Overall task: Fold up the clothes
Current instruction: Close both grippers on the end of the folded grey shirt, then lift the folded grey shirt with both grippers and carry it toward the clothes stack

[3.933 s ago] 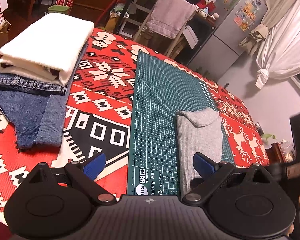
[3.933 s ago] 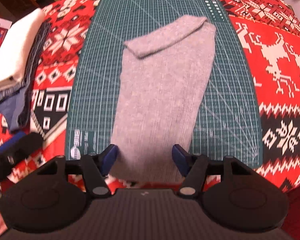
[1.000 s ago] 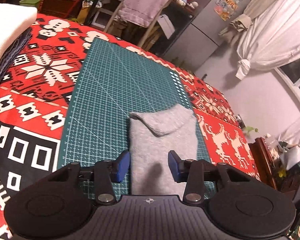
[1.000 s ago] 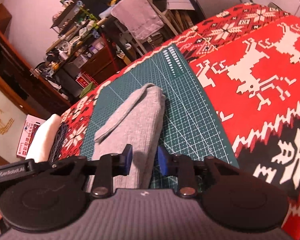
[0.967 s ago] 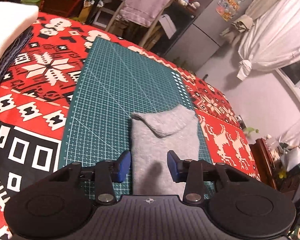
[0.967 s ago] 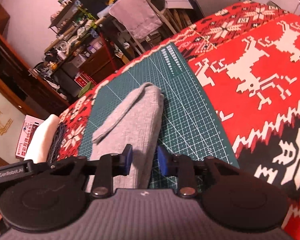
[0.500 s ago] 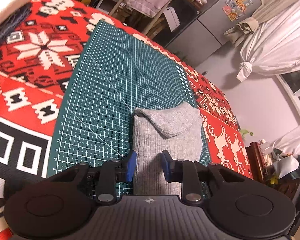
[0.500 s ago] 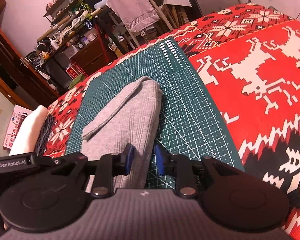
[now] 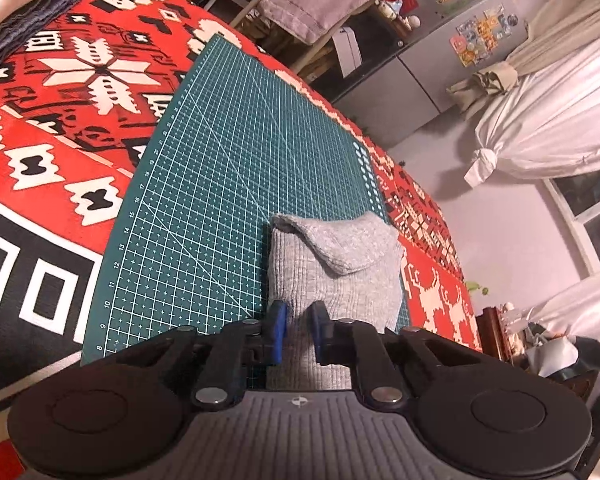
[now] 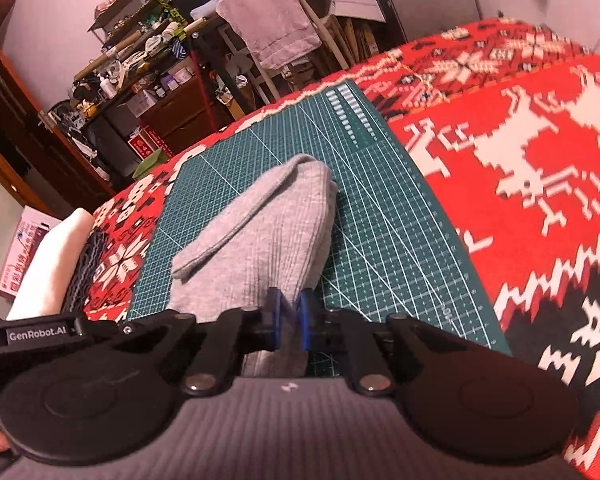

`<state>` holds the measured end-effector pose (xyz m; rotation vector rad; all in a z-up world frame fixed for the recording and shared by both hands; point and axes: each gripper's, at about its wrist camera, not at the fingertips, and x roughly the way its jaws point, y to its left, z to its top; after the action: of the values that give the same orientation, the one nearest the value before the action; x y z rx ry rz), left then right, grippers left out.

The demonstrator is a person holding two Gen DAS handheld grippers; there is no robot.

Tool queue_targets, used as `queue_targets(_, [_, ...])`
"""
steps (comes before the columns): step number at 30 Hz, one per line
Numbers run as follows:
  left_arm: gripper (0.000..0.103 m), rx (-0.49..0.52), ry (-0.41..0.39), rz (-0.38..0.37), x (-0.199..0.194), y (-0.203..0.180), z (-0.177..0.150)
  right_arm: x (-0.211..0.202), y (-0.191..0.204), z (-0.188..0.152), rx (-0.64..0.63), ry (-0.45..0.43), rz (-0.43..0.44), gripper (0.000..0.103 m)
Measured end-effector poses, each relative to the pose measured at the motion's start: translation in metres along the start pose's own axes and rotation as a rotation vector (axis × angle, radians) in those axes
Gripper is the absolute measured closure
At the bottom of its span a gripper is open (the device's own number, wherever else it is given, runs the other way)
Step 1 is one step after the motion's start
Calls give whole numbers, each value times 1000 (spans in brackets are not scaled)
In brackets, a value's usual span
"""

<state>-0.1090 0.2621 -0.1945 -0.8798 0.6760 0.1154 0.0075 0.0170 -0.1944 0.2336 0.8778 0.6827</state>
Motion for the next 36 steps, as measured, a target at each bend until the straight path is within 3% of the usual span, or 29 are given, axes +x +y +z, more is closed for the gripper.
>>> queue_targets(7, [93,-5,-90,-34,-27,-3,10,-18,26,15,-51,-57,30,94])
queue_targets(16, [93,-27,-269,-71,-107,4,63,-26,121,57,-144,-116,164,94])
queue_targets(27, [93,6,-435,91,-208,55,156,35,272,77,-153,-72,362,94])
queue_targets(32, [93,-15,-454,162,-227,91,181,75,328,66,-162,-29,402,94])
queue_targets(36, [93,-32,-451,200,-225,116,195,110,349,60,-165,4,397,94])
